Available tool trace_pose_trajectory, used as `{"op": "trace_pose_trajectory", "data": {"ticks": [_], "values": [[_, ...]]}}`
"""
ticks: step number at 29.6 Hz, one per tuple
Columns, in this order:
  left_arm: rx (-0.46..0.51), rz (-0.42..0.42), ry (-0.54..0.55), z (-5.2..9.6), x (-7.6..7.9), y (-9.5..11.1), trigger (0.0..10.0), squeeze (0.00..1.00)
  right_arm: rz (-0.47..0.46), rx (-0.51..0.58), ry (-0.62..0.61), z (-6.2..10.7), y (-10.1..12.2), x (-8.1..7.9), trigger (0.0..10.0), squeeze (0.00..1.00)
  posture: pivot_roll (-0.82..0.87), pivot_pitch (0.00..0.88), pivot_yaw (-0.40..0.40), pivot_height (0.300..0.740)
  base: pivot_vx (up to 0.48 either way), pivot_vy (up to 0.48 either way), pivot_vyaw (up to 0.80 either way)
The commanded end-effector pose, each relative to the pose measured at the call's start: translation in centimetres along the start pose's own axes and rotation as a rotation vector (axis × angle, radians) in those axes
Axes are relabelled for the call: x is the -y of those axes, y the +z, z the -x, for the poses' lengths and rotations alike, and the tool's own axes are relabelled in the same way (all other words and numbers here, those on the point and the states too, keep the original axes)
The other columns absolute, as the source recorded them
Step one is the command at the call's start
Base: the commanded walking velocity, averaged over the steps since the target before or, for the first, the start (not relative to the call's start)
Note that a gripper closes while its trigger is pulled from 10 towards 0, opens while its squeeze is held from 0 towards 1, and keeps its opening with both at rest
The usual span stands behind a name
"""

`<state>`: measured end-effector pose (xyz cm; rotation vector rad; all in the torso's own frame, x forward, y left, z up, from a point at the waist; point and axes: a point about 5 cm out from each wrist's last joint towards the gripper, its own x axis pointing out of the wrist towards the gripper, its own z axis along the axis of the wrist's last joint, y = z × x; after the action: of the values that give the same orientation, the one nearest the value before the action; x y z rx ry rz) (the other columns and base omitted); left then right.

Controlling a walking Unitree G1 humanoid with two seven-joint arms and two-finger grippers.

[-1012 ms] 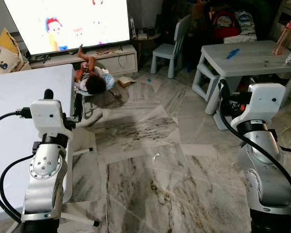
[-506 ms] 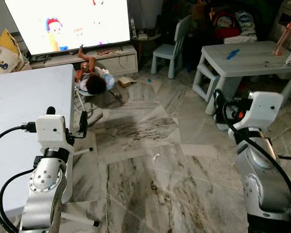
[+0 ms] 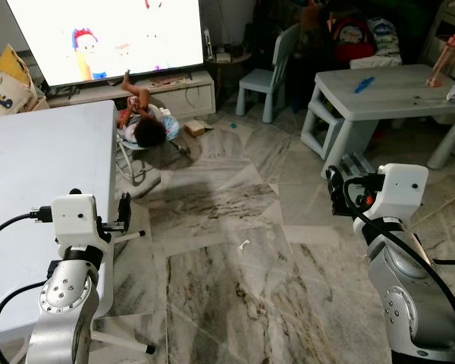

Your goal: Hang keys on a hook

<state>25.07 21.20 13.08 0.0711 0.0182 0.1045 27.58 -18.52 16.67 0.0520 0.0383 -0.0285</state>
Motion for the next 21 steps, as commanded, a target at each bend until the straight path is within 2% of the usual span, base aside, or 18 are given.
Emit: {"op": "trace_pose_trajectory", "data": {"ticks": [1,3,4,6,7,8,9,13,16,21], "values": [[-0.007,0.002,-0.006,0.2,0.0,0.3,10.0,0.00,0.015,0.022,0.015,0.2,0.6,-0.3,10.0,0.00,-0.03,0.000,0.033,0.740,0.000,0.000,0.00],[-0.021,-0.015,-0.012,0.5,0.1,0.2,10.0,0.00,0.071,0.025,0.010,0.2,0.7,-0.5,10.0,0.00,-0.03,0.000,0.031,0.740,0.000,0.000,0.00],[-0.038,-0.034,-0.017,0.8,0.3,0.2,10.0,0.00,-0.020,0.008,0.140,0.4,0.5,-2.0,10.0,0.00,-0.03,0.000,0.030,0.740,0.000,0.000,0.00],[-0.033,-0.055,-0.012,0.9,0.4,0.2,10.0,0.00,-0.045,0.002,0.163,0.5,0.6,-2.5,10.0,0.00,-0.03,0.000,0.030,0.740,0.000,0.000,0.00],[-0.033,-0.058,-0.009,1.0,0.4,0.3,10.0,0.00,-0.014,0.010,0.122,0.5,0.7,-2.4,10.0,0.00,-0.03,0.000,0.029,0.740,0.000,0.000,0.00],[-0.041,-0.042,-0.014,1.0,0.4,0.2,10.0,0.00,0.064,0.038,0.087,0.5,0.9,-2.3,10.0,0.00,-0.03,0.000,0.029,0.740,0.000,0.000,0.00],[-0.043,-0.035,-0.018,1.0,0.4,0.2,10.0,0.00,0.086,0.044,0.093,0.5,1.0,-2.4,10.0,0.00,-0.03,0.000,0.029,0.740,0.000,0.000,0.00],[-0.035,-0.037,-0.013,1.0,0.1,0.5,10.0,0.00,0.050,-0.055,0.058,0.8,0.2,-2.0,10.0,0.00,-0.03,0.000,0.028,0.740,0.000,0.000,0.00],[-0.029,-0.058,0.019,1.1,-0.3,0.7,10.0,0.00,0.025,-0.031,0.085,0.9,0.3,-1.9,10.0,0.00,-0.02,0.000,0.028,0.740,0.000,0.000,0.00],[-0.027,-0.059,0.018,0.9,-0.1,0.7,10.0,0.00,0.035,-0.017,0.091,0.9,0.5,-1.9,10.0,0.00,-0.02,0.000,0.029,0.740,0.000,0.000,0.00]]}}
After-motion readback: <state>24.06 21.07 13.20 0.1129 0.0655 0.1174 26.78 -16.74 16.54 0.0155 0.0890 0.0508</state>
